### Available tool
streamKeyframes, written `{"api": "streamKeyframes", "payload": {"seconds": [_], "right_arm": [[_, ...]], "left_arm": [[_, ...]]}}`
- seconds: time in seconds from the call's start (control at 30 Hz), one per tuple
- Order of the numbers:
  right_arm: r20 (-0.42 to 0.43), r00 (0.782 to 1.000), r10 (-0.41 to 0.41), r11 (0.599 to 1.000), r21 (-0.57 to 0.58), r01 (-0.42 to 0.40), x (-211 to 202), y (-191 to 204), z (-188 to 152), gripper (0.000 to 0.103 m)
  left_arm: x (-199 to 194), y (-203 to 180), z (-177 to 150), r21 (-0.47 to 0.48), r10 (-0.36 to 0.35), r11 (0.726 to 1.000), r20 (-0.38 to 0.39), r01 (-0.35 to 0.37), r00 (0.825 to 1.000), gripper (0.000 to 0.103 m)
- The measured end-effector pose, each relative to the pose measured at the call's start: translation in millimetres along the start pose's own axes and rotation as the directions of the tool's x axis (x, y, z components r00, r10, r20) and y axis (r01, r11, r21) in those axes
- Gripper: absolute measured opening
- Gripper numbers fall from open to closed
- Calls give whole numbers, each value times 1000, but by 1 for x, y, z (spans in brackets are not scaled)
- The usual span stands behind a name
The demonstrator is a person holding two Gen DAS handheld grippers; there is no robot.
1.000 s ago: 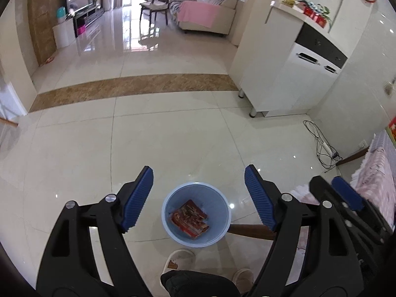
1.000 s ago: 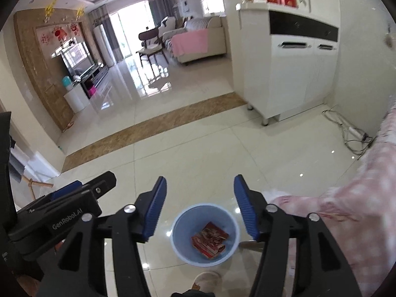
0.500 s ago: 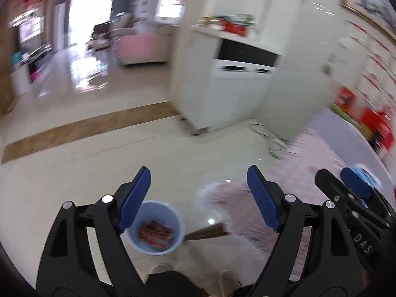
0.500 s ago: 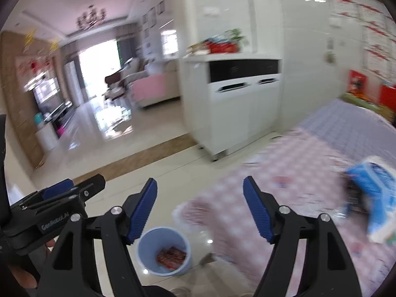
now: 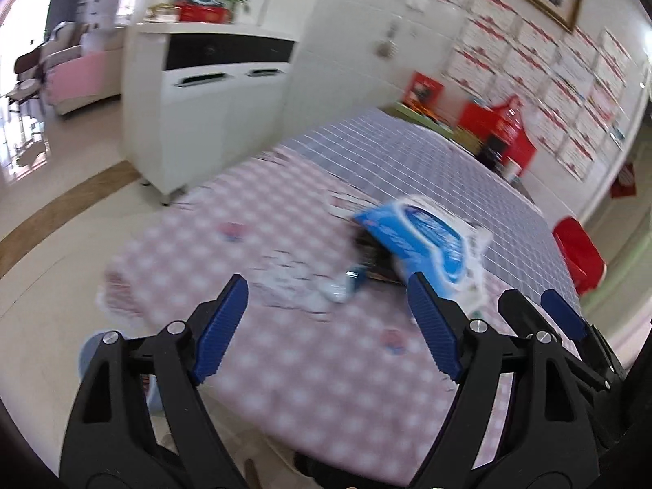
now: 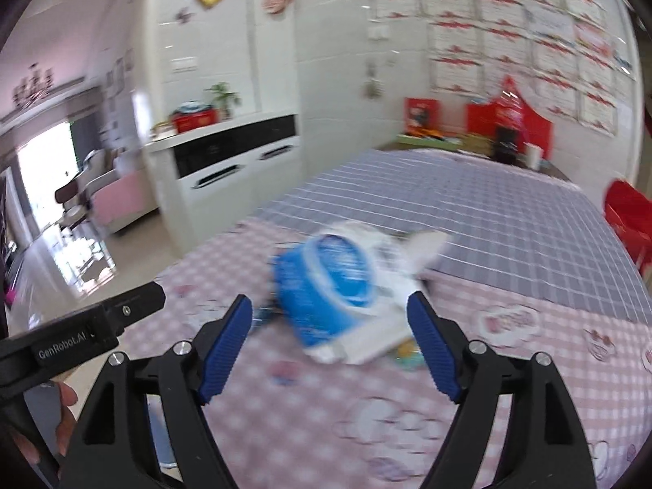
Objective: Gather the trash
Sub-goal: 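Return to the table and close the left tool on the blue medicine box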
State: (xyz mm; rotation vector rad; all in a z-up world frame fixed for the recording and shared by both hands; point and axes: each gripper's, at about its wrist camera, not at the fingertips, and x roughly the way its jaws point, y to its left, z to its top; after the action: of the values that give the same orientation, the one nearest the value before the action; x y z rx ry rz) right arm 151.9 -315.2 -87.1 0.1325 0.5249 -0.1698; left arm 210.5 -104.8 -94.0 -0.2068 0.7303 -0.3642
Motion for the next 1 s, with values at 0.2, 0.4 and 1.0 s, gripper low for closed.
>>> {"api": "streamKeyframes", "payload": {"seconds": [0.2,0.4,1.0], "right_arm": [[-35,999,-42,998,54,44,14,-49,-7,77],[-73,997,-34,996,81,40,37,-69,-5,77],[-182,983,-22,993,106,42,90,-90,-9,78]], "left_arm": [[42,-46,-11,56,15,998,-49,-12,999,79],[75,-66,-13,61,2,998,-83,4,997,79],[121,-88,-13,83,-12,996,-111,21,994,40]]}}
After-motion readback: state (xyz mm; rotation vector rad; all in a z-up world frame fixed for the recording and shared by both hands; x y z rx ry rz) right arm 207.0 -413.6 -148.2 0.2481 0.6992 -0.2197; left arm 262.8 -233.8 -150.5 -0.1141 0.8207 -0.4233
